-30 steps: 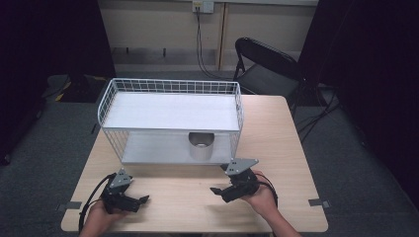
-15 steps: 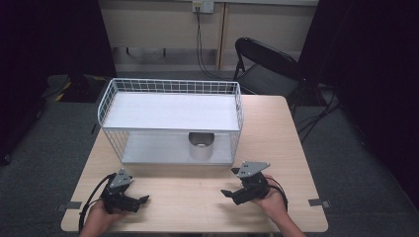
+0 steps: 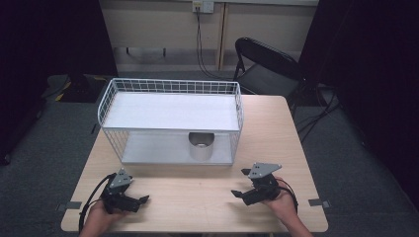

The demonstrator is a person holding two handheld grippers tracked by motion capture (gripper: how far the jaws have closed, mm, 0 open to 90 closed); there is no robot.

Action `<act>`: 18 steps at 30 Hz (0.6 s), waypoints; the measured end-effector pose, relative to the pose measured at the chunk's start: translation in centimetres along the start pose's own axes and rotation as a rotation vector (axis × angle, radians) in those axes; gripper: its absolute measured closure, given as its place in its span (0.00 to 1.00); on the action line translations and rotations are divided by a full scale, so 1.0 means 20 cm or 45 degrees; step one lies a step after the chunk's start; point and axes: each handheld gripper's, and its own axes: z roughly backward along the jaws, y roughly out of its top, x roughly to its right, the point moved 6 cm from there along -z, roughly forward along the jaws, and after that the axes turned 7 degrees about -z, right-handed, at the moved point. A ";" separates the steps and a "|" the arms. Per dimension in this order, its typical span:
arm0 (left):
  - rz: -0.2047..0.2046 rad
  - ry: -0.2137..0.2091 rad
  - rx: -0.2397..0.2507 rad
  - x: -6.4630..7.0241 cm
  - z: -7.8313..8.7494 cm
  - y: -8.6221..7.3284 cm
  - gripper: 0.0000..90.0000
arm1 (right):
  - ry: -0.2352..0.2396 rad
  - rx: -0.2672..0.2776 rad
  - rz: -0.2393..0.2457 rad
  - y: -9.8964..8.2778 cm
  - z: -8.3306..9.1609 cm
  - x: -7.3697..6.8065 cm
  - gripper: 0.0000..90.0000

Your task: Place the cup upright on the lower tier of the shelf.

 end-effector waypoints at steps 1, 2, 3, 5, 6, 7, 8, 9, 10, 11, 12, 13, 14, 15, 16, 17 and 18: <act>0.000 0.000 0.000 0.00 0.00 0.00 0.02 | -0.004 0.000 0.002 -0.01 0.01 0.01 0.17; 0.001 0.000 0.000 0.00 0.00 0.00 0.02 | -0.002 0.000 0.001 -0.01 0.01 0.01 0.17; 0.001 0.000 0.000 0.00 0.00 0.00 0.02 | -0.005 -0.003 -0.002 -0.02 0.01 0.01 0.17; 0.000 0.000 0.000 0.00 0.00 0.00 0.02 | -0.006 -0.005 -0.006 -0.04 0.02 0.02 0.17; 0.001 0.000 0.000 0.00 0.00 0.00 0.02 | -0.008 -0.003 -0.003 -0.04 0.03 0.03 0.17; 0.001 0.000 0.000 0.00 0.00 0.00 0.02 | -0.007 -0.003 -0.001 -0.05 0.04 0.03 0.17; 0.001 0.000 0.000 0.00 0.00 0.00 0.02 | -0.013 -0.007 -0.002 -0.05 0.04 0.03 0.17; 0.000 0.000 0.000 0.00 0.00 0.00 0.02 | -0.014 -0.002 -0.005 -0.06 0.05 0.04 0.17; 0.000 0.000 0.000 0.00 0.00 0.00 0.02 | -0.014 -0.004 -0.010 -0.06 0.05 0.04 0.17; 0.001 0.000 0.000 0.00 0.00 0.00 0.02 | -0.017 -0.006 -0.007 -0.07 0.05 0.05 0.17; 0.000 0.000 0.000 0.00 0.00 0.00 0.02 | -0.019 -0.008 -0.009 -0.07 0.06 0.05 0.17; 0.000 0.000 0.000 0.00 0.00 0.00 0.02 | -0.016 -0.008 -0.011 -0.08 0.06 0.05 0.17; 0.001 0.000 0.001 0.00 0.00 0.00 0.02 | -0.021 -0.008 -0.015 -0.08 0.07 0.06 0.17; 0.000 0.000 0.000 0.00 0.00 0.00 0.02 | -0.023 -0.006 -0.017 -0.08 0.07 0.06 0.17; 0.000 0.000 0.000 0.00 0.00 0.00 0.02 | -0.023 -0.005 -0.023 -0.09 0.08 0.07 0.17; 0.000 0.000 0.000 0.00 0.00 0.00 0.02 | -0.025 -0.003 -0.025 -0.09 0.08 0.07 0.17; 0.001 0.000 0.000 0.00 0.00 0.00 0.02 | -0.027 -0.002 -0.028 -0.10 0.09 0.08 0.17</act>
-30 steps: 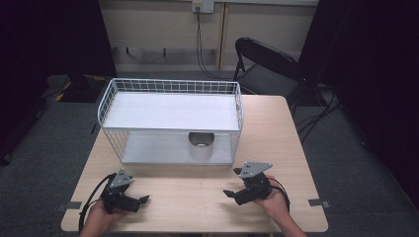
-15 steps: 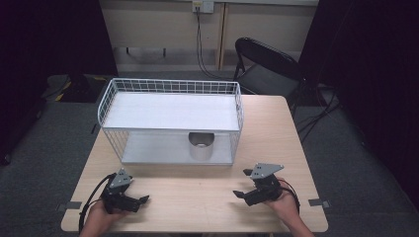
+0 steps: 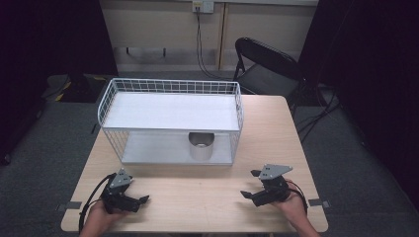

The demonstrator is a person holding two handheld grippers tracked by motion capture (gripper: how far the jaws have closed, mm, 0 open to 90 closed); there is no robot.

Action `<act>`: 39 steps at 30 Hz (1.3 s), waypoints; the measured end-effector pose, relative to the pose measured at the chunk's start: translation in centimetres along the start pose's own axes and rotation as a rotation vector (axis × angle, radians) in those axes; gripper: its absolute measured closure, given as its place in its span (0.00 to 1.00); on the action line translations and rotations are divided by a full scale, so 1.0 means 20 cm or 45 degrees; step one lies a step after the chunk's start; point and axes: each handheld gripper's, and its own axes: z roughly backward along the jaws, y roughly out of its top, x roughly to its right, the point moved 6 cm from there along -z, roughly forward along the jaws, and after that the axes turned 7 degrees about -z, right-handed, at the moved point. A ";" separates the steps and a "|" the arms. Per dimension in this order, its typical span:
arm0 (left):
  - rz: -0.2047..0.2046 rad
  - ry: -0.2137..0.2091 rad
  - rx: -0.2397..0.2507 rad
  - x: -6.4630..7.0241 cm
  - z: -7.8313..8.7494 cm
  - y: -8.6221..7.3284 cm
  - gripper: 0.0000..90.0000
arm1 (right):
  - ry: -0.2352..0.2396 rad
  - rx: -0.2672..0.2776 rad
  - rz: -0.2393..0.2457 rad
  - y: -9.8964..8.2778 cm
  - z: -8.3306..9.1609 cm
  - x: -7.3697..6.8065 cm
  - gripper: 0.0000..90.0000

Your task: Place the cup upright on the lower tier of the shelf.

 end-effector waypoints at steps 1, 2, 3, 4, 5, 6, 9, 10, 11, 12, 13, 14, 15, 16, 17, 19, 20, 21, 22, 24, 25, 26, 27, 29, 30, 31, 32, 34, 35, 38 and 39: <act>0.000 0.000 0.000 0.00 0.00 0.00 0.02 | 0.000 -0.001 -0.004 0.00 0.00 0.00 0.17; 0.000 0.000 0.000 0.00 0.00 0.00 0.02 | -0.001 0.000 -0.006 -0.01 0.01 0.01 0.17; 0.000 0.000 0.000 0.00 0.00 0.00 0.02 | -0.006 -0.001 -0.005 -0.01 0.01 0.01 0.17; 0.000 0.000 0.000 0.00 0.00 0.00 0.02 | -0.010 -0.002 -0.006 -0.02 0.01 0.02 0.17; 0.001 0.000 0.000 0.00 0.00 0.00 0.02 | -0.013 -0.002 -0.010 -0.03 0.02 0.02 0.17; 0.000 0.000 0.000 0.00 0.00 0.00 0.02 | -0.018 0.003 -0.018 -0.03 0.03 0.03 0.17; 0.000 0.000 0.000 0.00 0.00 0.00 0.02 | -0.025 0.002 -0.022 -0.05 0.04 0.04 0.17; 0.000 0.000 0.000 0.00 0.00 0.00 0.02 | -0.026 0.002 -0.024 -0.05 0.04 0.04 0.17; 0.000 0.000 0.000 0.00 0.00 0.00 0.02 | -0.025 0.002 -0.029 -0.06 0.05 0.05 0.17; 0.000 0.000 0.000 0.00 0.00 0.00 0.02 | -0.029 0.000 -0.030 -0.06 0.05 0.05 0.17; 0.000 0.000 0.000 0.00 0.00 0.00 0.02 | -0.030 0.001 -0.033 -0.07 0.05 0.06 0.17; 0.000 0.000 0.000 0.00 0.00 0.00 0.02 | -0.029 -0.001 -0.037 -0.07 0.06 0.06 0.17; 0.001 0.000 0.000 0.00 0.00 0.00 0.02 | -0.036 -0.003 -0.038 -0.08 0.06 0.07 0.17; 0.000 0.000 0.000 0.00 0.00 0.00 0.02 | -0.035 -0.002 -0.040 -0.08 0.06 0.07 0.17; 0.000 0.000 0.000 0.00 0.00 0.00 0.02 | -0.039 -0.002 -0.039 -0.08 0.06 0.07 0.17; 0.000 0.000 0.000 0.00 0.00 0.00 0.02 | -0.044 0.001 -0.042 -0.09 0.07 0.08 0.17; 0.000 0.000 0.000 0.00 0.00 0.00 0.02 | -0.044 -0.001 -0.043 -0.09 0.07 0.08 0.17; 0.000 0.000 0.000 0.00 0.00 0.00 0.02 | -0.046 -0.004 -0.044 -0.10 0.07 0.08 0.17; 0.000 0.000 0.000 0.00 0.00 0.00 0.02 | -0.046 -0.003 -0.046 -0.10 0.07 0.08 0.17; 0.000 0.000 0.000 0.00 0.00 0.00 0.02 | -0.046 -0.007 -0.049 -0.11 0.07 0.09 0.17; 0.000 0.000 0.000 0.00 0.00 0.00 0.02 | -0.048 -0.010 -0.052 -0.11 0.07 0.09 0.17; 0.001 0.000 0.000 0.00 0.00 0.00 0.02 | -0.050 -0.015 -0.053 -0.12 0.07 0.09 0.17; 0.000 0.000 0.000 0.00 0.00 0.00 0.02 | -0.051 -0.017 -0.054 -0.13 0.07 0.10 0.17; 0.000 0.000 0.000 0.00 0.00 0.00 0.02 | -0.055 -0.024 -0.062 -0.14 0.07 0.10 0.17; 0.000 0.000 0.000 0.00 0.00 0.00 0.02 | -0.059 -0.028 -0.063 -0.15 0.07 0.11 0.17; 0.000 0.000 0.000 0.00 0.00 0.00 0.02 | -0.063 -0.027 -0.063 -0.16 0.07 0.11 0.17; 0.000 0.000 0.000 0.00 0.00 0.00 0.02 | -0.065 -0.029 -0.072 -0.16 0.07 0.12 0.17; 0.000 0.000 0.000 0.00 0.00 0.00 0.02 | -0.071 -0.036 -0.081 -0.18 0.07 0.13 0.17; 0.000 0.000 0.000 0.00 0.00 0.00 0.02 | -0.077 -0.045 -0.083 -0.18 0.07 0.13 0.17; -0.001 0.000 0.000 0.00 0.00 0.00 0.02 | -0.091 -0.057 -0.092 -0.20 0.06 0.15 0.16; 0.000 0.000 0.000 0.00 0.00 0.00 0.02 | -0.095 -0.063 -0.090 -0.21 0.06 0.16 0.16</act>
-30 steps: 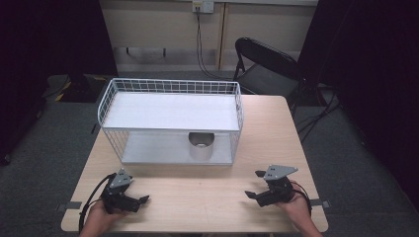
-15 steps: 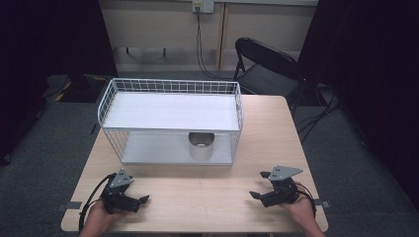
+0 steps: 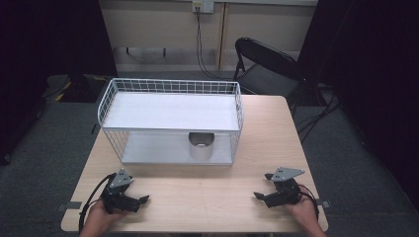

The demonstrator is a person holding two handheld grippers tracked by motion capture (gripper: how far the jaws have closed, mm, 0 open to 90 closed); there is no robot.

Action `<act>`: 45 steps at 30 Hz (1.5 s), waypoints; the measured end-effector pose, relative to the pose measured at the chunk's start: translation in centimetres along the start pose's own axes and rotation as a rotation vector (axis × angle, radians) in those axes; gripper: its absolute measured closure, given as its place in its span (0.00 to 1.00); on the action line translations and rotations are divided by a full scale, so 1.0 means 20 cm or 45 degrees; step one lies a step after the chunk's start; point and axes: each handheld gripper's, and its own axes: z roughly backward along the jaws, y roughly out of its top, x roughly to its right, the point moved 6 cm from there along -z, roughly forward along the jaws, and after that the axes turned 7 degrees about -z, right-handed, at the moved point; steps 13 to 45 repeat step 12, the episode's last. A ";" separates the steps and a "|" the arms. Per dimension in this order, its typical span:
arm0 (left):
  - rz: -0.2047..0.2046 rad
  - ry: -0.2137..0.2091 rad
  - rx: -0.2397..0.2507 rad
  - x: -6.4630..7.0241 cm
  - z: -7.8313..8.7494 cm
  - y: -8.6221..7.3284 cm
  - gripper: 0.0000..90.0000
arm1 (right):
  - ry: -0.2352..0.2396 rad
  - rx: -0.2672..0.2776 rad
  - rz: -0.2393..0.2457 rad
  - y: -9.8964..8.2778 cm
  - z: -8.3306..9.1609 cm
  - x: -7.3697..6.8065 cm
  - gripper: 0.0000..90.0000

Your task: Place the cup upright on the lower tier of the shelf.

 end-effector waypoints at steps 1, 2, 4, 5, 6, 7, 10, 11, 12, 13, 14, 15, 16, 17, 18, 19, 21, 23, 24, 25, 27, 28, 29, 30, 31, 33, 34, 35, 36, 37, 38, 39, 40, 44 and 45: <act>0.000 0.000 0.000 0.00 0.00 0.00 0.02 | -0.006 -0.010 -0.004 -0.01 0.00 0.00 0.16; -0.001 0.000 0.000 0.00 0.00 0.00 0.02 | -0.014 -0.025 -0.004 -0.01 -0.01 0.01 0.16; 0.000 0.000 0.000 0.00 0.00 0.00 0.02 | -0.004 -0.018 -0.017 -0.02 -0.01 0.01 0.15; 0.001 0.000 0.000 0.00 0.00 0.00 0.02 | -0.001 -0.017 -0.018 -0.02 -0.01 0.01 0.15; 0.000 0.000 0.000 0.00 0.00 0.00 0.02 | 0.002 -0.013 -0.015 -0.02 -0.01 0.01 0.15; 0.001 -0.001 0.000 0.00 0.00 0.00 0.02 | 0.007 -0.009 -0.017 -0.02 -0.02 0.02 0.14; 0.000 0.000 0.000 0.00 0.00 0.00 0.02 | 0.005 -0.004 -0.018 -0.02 -0.02 0.02 0.14; -0.001 0.000 0.000 0.00 0.00 0.00 0.02 | 0.004 -0.004 -0.018 -0.02 -0.02 0.02 0.14; 0.000 0.000 0.000 0.00 0.00 0.00 0.02 | 0.005 -0.004 -0.018 -0.02 -0.02 0.02 0.14; 0.000 0.000 0.000 0.00 0.00 0.00 0.02 | 0.005 -0.004 -0.018 -0.02 -0.02 0.02 0.14; 0.000 0.000 0.000 0.00 0.00 0.00 0.02 | 0.005 -0.004 -0.018 -0.02 -0.02 0.02 0.14; 0.000 0.000 0.000 0.00 0.00 0.00 0.02 | 0.005 -0.004 -0.018 -0.02 -0.02 0.02 0.14; 0.000 0.000 0.000 0.00 0.00 0.00 0.02 | 0.005 -0.004 -0.018 -0.02 -0.02 0.02 0.14; 0.000 0.000 0.000 0.00 0.00 0.00 0.02 | 0.005 -0.004 -0.018 -0.02 -0.02 0.02 0.14; 0.000 0.000 0.000 0.00 0.00 0.00 0.02 | 0.005 -0.004 -0.018 -0.02 -0.02 0.02 0.14; 0.000 0.000 0.000 0.00 0.00 0.00 0.02 | 0.005 -0.004 -0.018 -0.02 -0.02 0.02 0.14; 0.000 0.000 0.000 0.00 0.00 0.00 0.02 | 0.005 -0.004 -0.018 -0.02 -0.02 0.02 0.14; 0.000 0.000 0.000 0.00 0.00 0.00 0.02 | 0.005 -0.004 -0.018 -0.02 -0.02 0.02 0.14; 0.000 0.000 0.000 0.00 0.00 0.00 0.02 | 0.005 -0.004 -0.018 -0.02 -0.02 0.02 0.14; 0.000 0.000 0.000 0.00 0.00 0.00 0.02 | 0.005 -0.004 -0.018 -0.02 -0.02 0.02 0.14; 0.000 0.000 0.000 0.00 0.00 0.00 0.02 | 0.005 -0.004 -0.018 -0.02 -0.02 0.02 0.14; 0.000 0.000 0.000 0.00 0.00 0.00 0.02 | 0.005 -0.004 -0.018 -0.02 -0.02 0.02 0.14; 0.000 0.000 0.000 0.00 0.00 0.00 0.02 | 0.005 -0.004 -0.018 -0.02 -0.02 0.02 0.14; 0.000 0.000 0.000 0.00 0.00 0.00 0.02 | 0.005 -0.004 -0.018 -0.02 -0.02 0.02 0.14; 0.000 0.000 0.000 0.00 0.00 0.00 0.02 | 0.005 -0.004 -0.018 -0.02 -0.02 0.02 0.14; 0.000 0.000 0.000 0.00 0.00 0.00 0.02 | 0.005 -0.004 -0.018 -0.02 -0.02 0.02 0.14; 0.000 0.000 0.000 0.00 0.00 0.00 0.02 | 0.005 -0.004 -0.018 -0.02 -0.02 0.02 0.14; 0.000 0.000 0.000 0.00 0.00 0.00 0.02 | 0.005 -0.004 -0.018 -0.02 -0.02 0.02 0.14; 0.000 0.000 0.000 0.00 0.00 0.00 0.02 | 0.005 -0.004 -0.018 -0.02 -0.02 0.02 0.14; 0.000 0.000 0.000 0.00 0.00 0.00 0.02 | 0.005 -0.004 -0.018 -0.02 -0.02 0.02 0.14; 0.000 0.000 0.000 0.00 0.00 0.00 0.02 | 0.005 -0.004 -0.018 -0.02 -0.02 0.02 0.14; 0.000 0.000 0.000 0.00 0.00 0.00 0.02 | 0.005 -0.004 -0.018 -0.02 -0.02 0.02 0.14; 0.000 0.000 0.000 0.00 0.00 0.00 0.02 | 0.005 -0.004 -0.018 -0.02 -0.02 0.02 0.14; 0.000 0.000 0.000 0.00 0.00 0.00 0.02 | 0.005 -0.004 -0.018 -0.02 -0.02 0.02 0.14; 0.000 0.000 0.000 0.00 0.00 0.00 0.02 | 0.005 -0.004 -0.018 -0.02 -0.02 0.02 0.14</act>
